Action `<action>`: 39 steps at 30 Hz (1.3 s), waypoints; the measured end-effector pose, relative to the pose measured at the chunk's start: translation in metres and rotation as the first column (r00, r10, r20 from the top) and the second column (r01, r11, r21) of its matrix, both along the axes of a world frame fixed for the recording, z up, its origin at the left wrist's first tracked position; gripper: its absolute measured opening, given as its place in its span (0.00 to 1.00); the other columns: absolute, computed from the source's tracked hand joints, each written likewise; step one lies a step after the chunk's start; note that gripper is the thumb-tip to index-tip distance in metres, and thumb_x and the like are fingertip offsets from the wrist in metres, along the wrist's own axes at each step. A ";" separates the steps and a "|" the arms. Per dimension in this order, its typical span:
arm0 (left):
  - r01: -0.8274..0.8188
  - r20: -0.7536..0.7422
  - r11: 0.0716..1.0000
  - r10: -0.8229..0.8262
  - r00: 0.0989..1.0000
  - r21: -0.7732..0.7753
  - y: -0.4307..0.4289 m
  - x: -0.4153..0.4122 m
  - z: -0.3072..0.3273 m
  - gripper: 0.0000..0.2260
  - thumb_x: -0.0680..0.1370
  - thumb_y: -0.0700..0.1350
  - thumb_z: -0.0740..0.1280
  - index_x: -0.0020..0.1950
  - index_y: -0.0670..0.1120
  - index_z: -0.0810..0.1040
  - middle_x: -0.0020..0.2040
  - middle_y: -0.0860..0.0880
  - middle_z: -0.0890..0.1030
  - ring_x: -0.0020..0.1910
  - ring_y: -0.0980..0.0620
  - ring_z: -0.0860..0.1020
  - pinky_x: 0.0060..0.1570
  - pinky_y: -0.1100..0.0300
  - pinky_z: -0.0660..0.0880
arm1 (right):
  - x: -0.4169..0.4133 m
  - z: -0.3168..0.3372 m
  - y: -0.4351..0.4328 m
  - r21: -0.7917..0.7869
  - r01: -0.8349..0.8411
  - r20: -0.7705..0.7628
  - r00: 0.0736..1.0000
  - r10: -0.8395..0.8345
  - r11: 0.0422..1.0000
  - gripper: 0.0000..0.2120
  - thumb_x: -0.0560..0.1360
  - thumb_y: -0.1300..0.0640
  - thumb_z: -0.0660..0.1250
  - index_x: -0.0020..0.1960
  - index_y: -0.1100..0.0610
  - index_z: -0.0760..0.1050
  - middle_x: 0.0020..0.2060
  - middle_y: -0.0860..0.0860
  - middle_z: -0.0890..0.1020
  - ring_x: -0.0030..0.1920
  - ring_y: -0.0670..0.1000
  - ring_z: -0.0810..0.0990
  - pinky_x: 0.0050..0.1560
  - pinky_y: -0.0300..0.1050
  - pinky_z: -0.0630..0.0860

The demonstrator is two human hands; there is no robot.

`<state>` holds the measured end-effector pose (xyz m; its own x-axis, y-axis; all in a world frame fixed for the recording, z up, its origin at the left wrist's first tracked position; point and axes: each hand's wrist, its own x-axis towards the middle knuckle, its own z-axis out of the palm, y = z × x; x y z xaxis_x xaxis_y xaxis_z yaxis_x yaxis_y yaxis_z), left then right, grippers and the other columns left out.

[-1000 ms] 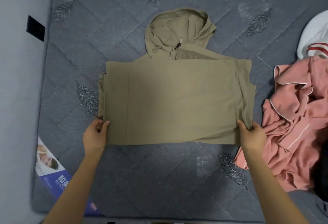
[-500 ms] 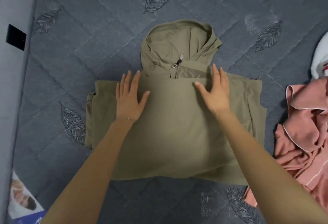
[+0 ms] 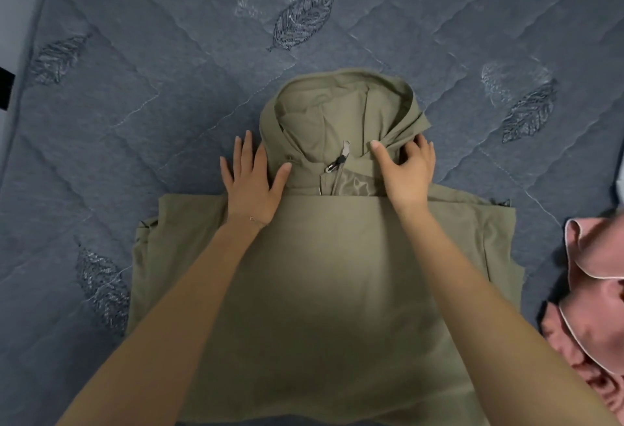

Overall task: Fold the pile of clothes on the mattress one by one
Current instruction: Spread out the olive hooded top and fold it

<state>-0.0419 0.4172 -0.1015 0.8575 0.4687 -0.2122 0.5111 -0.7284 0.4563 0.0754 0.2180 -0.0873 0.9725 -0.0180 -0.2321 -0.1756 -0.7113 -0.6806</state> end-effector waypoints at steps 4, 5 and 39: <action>-0.209 0.128 0.925 0.259 0.957 -0.317 -0.001 0.033 0.016 0.24 0.80 0.52 0.62 0.73 0.42 0.65 0.74 0.44 0.65 0.76 0.47 0.57 0.75 0.48 0.44 | 0.017 0.012 0.006 0.121 0.151 -0.011 0.988 -0.151 0.981 0.24 0.74 0.52 0.72 0.30 0.55 0.59 0.42 0.54 0.74 0.56 0.54 0.69 0.56 0.44 0.64; -0.225 0.171 0.906 0.301 0.938 -0.357 -0.001 0.040 0.020 0.19 0.79 0.49 0.65 0.66 0.40 0.71 0.66 0.44 0.72 0.70 0.46 0.66 0.73 0.51 0.54 | 0.020 0.013 0.006 0.172 0.177 -0.058 0.984 -0.169 0.969 0.24 0.74 0.54 0.72 0.30 0.55 0.58 0.35 0.53 0.71 0.51 0.53 0.67 0.52 0.44 0.64; 0.020 -0.091 0.950 -0.051 0.995 -0.311 0.021 -0.029 0.048 0.26 0.77 0.66 0.50 0.33 0.50 0.75 0.32 0.55 0.78 0.36 0.57 0.76 0.35 0.62 0.67 | -0.036 0.048 -0.062 0.233 -0.089 -0.471 0.861 0.192 0.968 0.24 0.67 0.30 0.67 0.40 0.52 0.83 0.38 0.40 0.85 0.39 0.37 0.80 0.46 0.36 0.75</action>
